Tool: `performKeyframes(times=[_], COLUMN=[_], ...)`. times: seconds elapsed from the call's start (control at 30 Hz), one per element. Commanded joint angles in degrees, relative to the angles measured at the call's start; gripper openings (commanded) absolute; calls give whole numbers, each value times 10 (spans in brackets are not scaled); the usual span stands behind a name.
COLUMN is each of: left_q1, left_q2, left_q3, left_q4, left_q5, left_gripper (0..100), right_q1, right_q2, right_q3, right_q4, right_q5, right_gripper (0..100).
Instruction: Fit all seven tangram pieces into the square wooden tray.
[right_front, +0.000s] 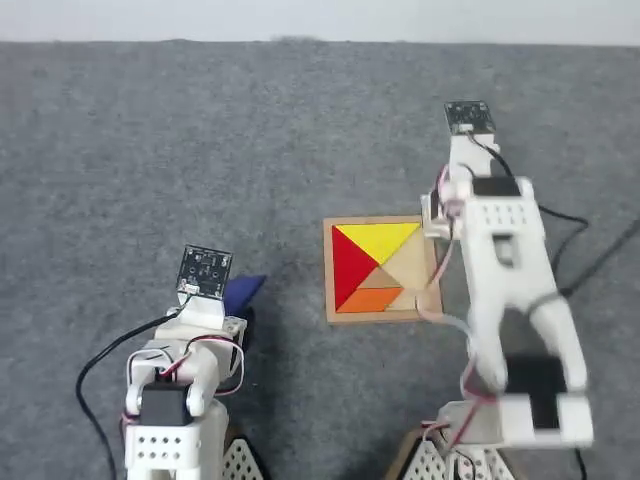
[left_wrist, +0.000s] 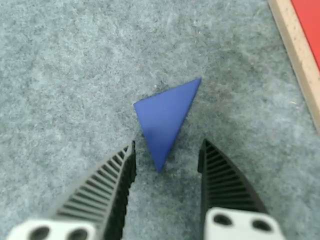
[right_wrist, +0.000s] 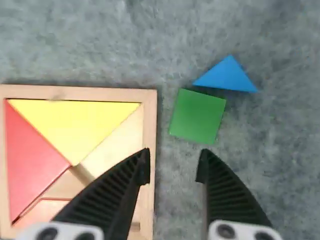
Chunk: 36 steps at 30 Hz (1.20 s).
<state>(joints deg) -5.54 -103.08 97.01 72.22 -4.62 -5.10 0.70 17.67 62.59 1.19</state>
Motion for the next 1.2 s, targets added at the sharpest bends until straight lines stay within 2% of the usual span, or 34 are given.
performKeyframes(times=[0.0,0.27,0.53,0.7,0.93,1.17], left_q1=[3,3,3,3,3,3], left_q2=[-11,-11,-11,-11,-11,-11], left_q3=[-6,-6,-6,-6,-6,-6], left_q4=[1,1,1,1,1,1], left_q5=[6,6,6,6,6,6], left_gripper=[200,200,200,200,200,200], right_q1=[5,6,61,40,11,13], right_q2=[80,212,258,277,290,304], right_q3=[-113,-218,-257,-257,-255,-258], right_q4=[25,27,33,36,51,72], right_q5=[-11,-18,-32,3,4,1], right_gripper=[262,274,274,274,274,274])
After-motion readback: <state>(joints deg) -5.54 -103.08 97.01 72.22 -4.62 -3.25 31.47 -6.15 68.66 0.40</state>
